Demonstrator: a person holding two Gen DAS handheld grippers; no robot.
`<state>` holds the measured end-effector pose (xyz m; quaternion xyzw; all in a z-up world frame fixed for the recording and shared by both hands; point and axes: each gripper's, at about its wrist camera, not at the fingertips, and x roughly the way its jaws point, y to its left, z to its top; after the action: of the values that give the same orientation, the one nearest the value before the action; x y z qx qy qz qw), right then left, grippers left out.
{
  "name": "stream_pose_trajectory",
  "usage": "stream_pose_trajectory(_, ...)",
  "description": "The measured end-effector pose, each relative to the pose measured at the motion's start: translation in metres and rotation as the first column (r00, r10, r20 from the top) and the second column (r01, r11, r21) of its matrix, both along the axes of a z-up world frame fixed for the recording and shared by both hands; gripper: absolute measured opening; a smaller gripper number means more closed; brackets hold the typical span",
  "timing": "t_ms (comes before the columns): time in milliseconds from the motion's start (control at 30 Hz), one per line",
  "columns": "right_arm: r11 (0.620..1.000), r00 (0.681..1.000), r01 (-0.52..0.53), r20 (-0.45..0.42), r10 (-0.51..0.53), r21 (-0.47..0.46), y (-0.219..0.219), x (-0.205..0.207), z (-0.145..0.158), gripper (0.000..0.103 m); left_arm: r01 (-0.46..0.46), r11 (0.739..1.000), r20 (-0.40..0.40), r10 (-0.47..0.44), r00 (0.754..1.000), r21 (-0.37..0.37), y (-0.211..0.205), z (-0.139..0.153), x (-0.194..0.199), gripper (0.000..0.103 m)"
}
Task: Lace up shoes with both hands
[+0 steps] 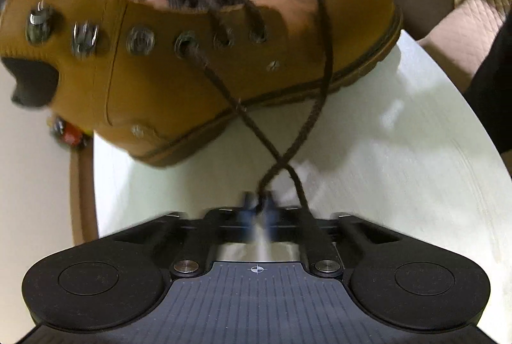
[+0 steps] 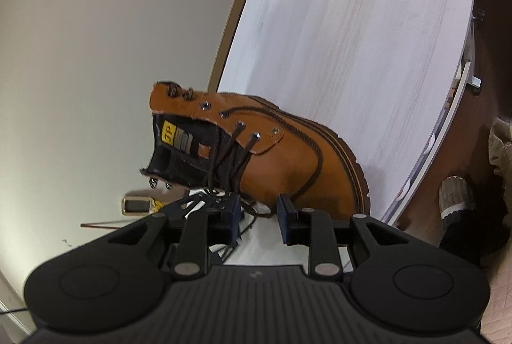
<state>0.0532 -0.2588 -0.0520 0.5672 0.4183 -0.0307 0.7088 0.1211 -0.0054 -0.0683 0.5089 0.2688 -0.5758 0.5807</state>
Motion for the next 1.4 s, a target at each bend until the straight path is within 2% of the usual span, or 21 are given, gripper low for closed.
stream_pose_trajectory(33, 1.000, 1.000, -0.014, 0.004, 0.014, -0.004, 0.003, 0.002, 0.000, 0.029, -0.038, 0.999, -0.032, 0.037, 0.999, -0.003, 0.001, 0.004, 0.003, 0.003)
stream_pose_trajectory(67, 0.999, 1.000, -0.030, 0.009, 0.030, -0.010, 0.006, 0.004, 0.000, 0.029, -0.141, 0.990, -0.122, 0.138, 0.983, -0.015, 0.003, 0.015, 0.011, 0.003)
stream_pose_trajectory(100, 0.998, 0.998, -0.058, 0.014, 0.058, -0.023, 0.012, 0.008, 0.000, 0.029, -0.170, 0.985, -0.148, 0.165, 0.975, -0.017, 0.005, 0.019, 0.013, 0.003)
stream_pose_trajectory(133, 0.995, 0.995, -0.095, 0.019, 0.096, -0.042, 0.020, 0.013, 0.000, 0.029, -0.247, 0.969, -0.229, 0.236, 0.944, -0.022, 0.010, 0.029, 0.019, 0.003)
stream_pose_trajectory(200, 0.986, 0.987, -0.155, 0.024, 0.157, -0.069, 0.033, 0.020, -0.001, 0.029, -0.360, 0.932, -0.340, 0.330, 0.881, -0.028, 0.018, 0.050, 0.025, 0.003)
stream_pose_trajectory(300, 0.956, 0.961, -0.266, 0.036, 0.273, -0.121, 0.060, 0.034, -0.004, 0.029, -0.439, 0.897, -0.401, 0.385, 0.832, -0.051, 0.023, 0.074, 0.024, 0.003)
stream_pose_trajectory(400, 0.933, 0.940, -0.327, 0.050, 0.337, -0.152, 0.082, 0.040, -0.008, 0.029, -0.527, 0.849, -0.528, 0.437, 0.728, -0.025, 0.025, 0.088, 0.027, 0.004)
stream_pose_trajectory(433, 0.923, 0.932, -0.346, 0.052, 0.359, -0.165, 0.089, 0.042, -0.011, 0.029, -0.547, 0.837, -0.568, 0.445, 0.692, -0.011, 0.024, 0.090, 0.030, 0.004)
stream_pose_trajectory(567, 0.897, 0.908, -0.391, 0.071, 0.412, -0.208, 0.106, 0.043, -0.011, 0.029, -0.573, 0.819, -0.671, 0.444, 0.594, 0.034, 0.019, 0.090, 0.043, 0.004)
stream_pose_trajectory(600, 0.883, 0.898, -0.407, 0.076, 0.434, -0.235, 0.109, 0.042, -0.008, 0.029, -0.574, 0.818, -0.688, 0.442, 0.575, 0.045, 0.018, 0.088, 0.044, 0.004)
stream_pose_trajectory(633, 0.861, 0.882, -0.428, 0.081, 0.464, -0.274, 0.113, 0.042, -0.003, 0.029, -0.574, 0.817, -0.696, 0.441, 0.566, 0.051, 0.020, 0.092, 0.043, 0.004)
stream_pose_trajectory(667, 0.847, 0.872, -0.441, 0.083, 0.483, -0.297, 0.115, 0.041, 0.000, 0.029, -0.569, 0.819, -0.717, 0.439, 0.542, 0.072, 0.021, 0.092, 0.046, 0.004)
stream_pose_trajectory(733, 0.823, 0.851, -0.463, 0.095, 0.517, -0.328, 0.119, 0.040, 0.006, 0.029, -0.566, 0.820, -0.743, 0.433, 0.510, 0.090, 0.018, 0.091, 0.045, 0.003)
stream_pose_trajectory(833, 0.829, 0.849, -0.462, 0.113, 0.516, -0.314, 0.120, 0.041, 0.008, 0.029, -0.556, 0.823, -0.804, 0.408, 0.433, 0.119, 0.012, 0.087, 0.049, 0.003)
stream_pose_trajectory(867, 0.834, 0.851, -0.458, 0.117, 0.511, -0.308, 0.119, 0.041, 0.008, 0.029, -0.557, 0.821, -0.812, 0.408, 0.417, 0.126, 0.011, 0.087, 0.051, 0.003)
stream_pose_trajectory(933, 0.841, 0.859, -0.445, 0.119, 0.498, -0.308, 0.118, 0.040, 0.008, 0.029, -0.554, 0.821, -0.819, 0.411, 0.401, 0.140, 0.008, 0.086, 0.052, 0.003)
stream_pose_trajectory(1100, 0.839, 0.868, -0.415, 0.125, 0.481, -0.352, 0.116, 0.034, 0.010, 0.029, -0.515, 0.843, -0.804, 0.410, 0.431, 0.154, -0.002, 0.085, 0.048, 0.003)
stream_pose_trajectory(1300, 0.793, 0.828, -0.465, 0.123, 0.547, -0.394, 0.124, 0.043, 0.010, 0.027, -0.491, 0.859, -0.803, 0.395, 0.447, 0.149, -0.008, 0.085, 0.045, 0.003)
stream_pose_trajectory(1400, 0.807, 0.840, -0.458, 0.115, 0.530, -0.374, 0.124, 0.050, 0.009, 0.005, -0.490, 0.860, -0.796, 0.395, 0.459, 0.143, -0.007, 0.086, 0.043, 0.003)
